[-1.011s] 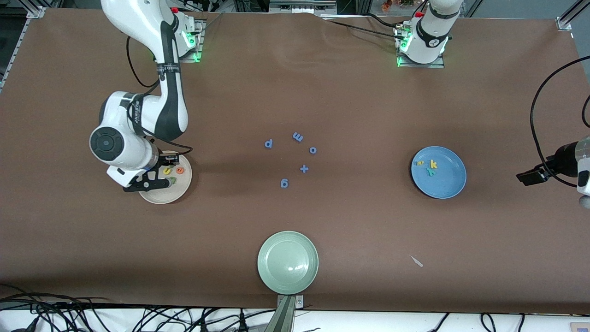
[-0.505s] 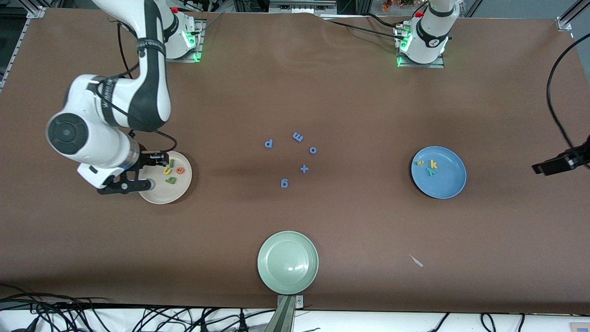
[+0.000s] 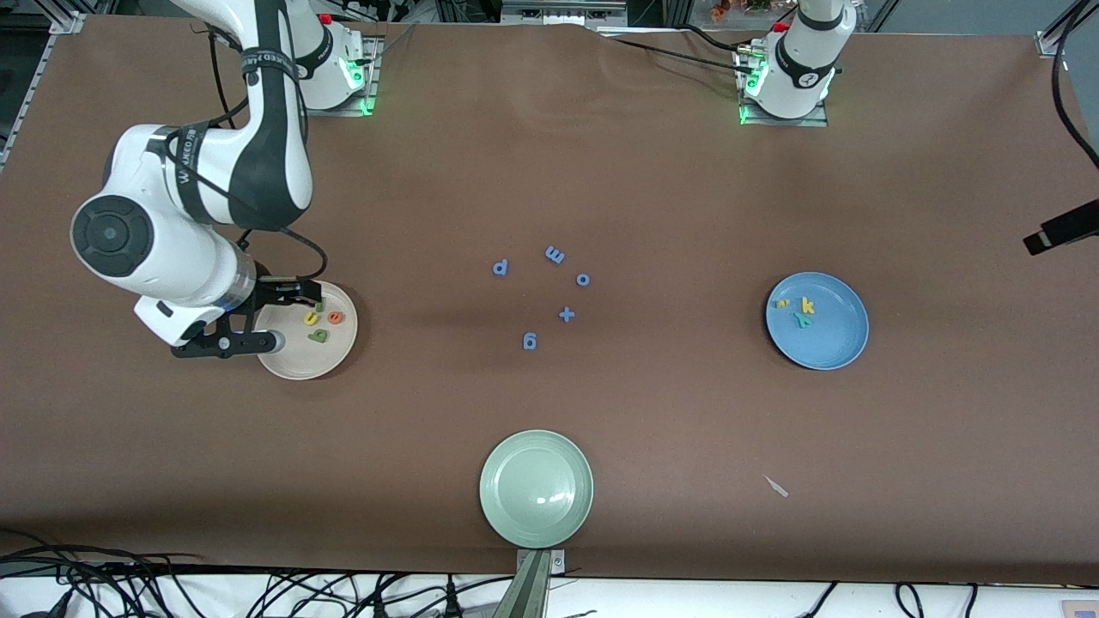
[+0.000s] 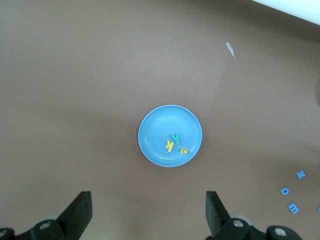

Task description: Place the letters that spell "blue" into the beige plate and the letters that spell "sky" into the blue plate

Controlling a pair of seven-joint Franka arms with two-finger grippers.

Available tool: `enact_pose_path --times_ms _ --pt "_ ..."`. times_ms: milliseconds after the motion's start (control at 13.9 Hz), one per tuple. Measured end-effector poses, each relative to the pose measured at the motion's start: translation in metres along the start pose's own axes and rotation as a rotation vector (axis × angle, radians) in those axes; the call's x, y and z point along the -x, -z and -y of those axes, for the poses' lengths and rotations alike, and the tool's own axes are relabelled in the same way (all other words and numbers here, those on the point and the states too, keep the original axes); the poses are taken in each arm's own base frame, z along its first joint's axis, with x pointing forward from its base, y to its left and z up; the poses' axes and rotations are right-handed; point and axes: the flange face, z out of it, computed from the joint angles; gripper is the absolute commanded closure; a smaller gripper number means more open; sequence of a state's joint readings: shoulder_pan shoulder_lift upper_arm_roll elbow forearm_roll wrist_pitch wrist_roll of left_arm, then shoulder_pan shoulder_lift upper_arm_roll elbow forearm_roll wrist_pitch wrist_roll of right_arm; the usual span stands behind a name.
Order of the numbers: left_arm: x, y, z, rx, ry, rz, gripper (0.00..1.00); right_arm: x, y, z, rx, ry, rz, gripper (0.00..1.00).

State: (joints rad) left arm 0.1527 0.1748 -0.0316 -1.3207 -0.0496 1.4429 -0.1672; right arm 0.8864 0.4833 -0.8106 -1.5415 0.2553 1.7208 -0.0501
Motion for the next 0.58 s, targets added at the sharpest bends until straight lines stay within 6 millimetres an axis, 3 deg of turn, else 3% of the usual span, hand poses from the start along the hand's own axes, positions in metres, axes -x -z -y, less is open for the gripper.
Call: enact_pose_path --times_ms 144,433,577 --pt "0.014 -0.017 -0.018 -0.012 -0.036 -0.004 0.00 0.011 0.031 -0.014 -0.008 0.007 -0.019 0.00" --pt "0.028 -0.034 -0.049 -0.017 -0.123 0.015 0.00 0.068 0.124 -0.102 -0.092 -0.031 -0.091 0.00" --pt "0.029 -0.035 -0.052 -0.019 -0.175 0.016 0.00 0.094 0.148 -0.131 -0.115 -0.034 -0.107 0.00"
